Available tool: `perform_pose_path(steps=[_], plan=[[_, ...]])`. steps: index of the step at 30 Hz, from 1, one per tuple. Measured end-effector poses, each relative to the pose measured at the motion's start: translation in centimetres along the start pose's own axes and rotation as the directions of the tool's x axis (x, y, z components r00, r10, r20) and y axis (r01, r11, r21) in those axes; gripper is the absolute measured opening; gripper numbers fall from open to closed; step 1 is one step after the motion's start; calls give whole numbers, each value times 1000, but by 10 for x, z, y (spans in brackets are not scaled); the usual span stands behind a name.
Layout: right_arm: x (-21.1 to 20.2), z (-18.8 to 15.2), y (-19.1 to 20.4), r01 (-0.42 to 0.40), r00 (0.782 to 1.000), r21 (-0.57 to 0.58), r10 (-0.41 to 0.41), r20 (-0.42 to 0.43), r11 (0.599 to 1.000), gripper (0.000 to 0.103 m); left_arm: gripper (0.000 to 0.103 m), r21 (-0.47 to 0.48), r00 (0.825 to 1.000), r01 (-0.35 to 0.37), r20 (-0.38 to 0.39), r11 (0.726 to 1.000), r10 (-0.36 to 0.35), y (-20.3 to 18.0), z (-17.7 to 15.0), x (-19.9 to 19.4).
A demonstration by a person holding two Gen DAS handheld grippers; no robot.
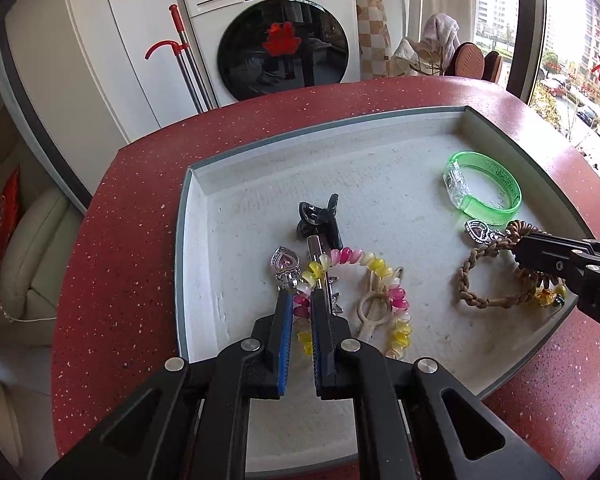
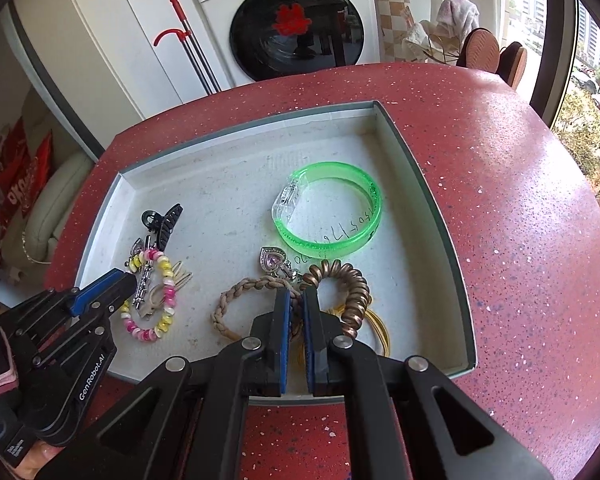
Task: Organize jewelry
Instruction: 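Carry both bracelets into the gray tray and open both tools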
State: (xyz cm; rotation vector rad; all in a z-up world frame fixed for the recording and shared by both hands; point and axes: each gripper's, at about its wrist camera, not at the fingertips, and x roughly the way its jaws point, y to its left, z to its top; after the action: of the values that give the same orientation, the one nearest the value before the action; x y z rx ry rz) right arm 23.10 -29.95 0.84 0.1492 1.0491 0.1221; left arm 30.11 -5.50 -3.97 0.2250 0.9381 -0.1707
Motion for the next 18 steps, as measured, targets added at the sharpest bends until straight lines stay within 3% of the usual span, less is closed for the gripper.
perform_pose_path(steps=[9, 14, 18], plan=[[-9, 0, 1, -23, 1000, 8, 23, -2, 1000, 10, 26, 3, 999, 9, 45, 1000, -9, -1, -3, -16], [-25, 1, 1, -40, 998, 16, 39, 39, 999, 33, 26, -6, 998, 19, 62, 1000, -18, -1, -4, -26], [-37, -1, -3, -42, 997, 20, 41, 62, 999, 33, 26, -14, 996, 22, 87, 1000, -21, 0, -2, -33]])
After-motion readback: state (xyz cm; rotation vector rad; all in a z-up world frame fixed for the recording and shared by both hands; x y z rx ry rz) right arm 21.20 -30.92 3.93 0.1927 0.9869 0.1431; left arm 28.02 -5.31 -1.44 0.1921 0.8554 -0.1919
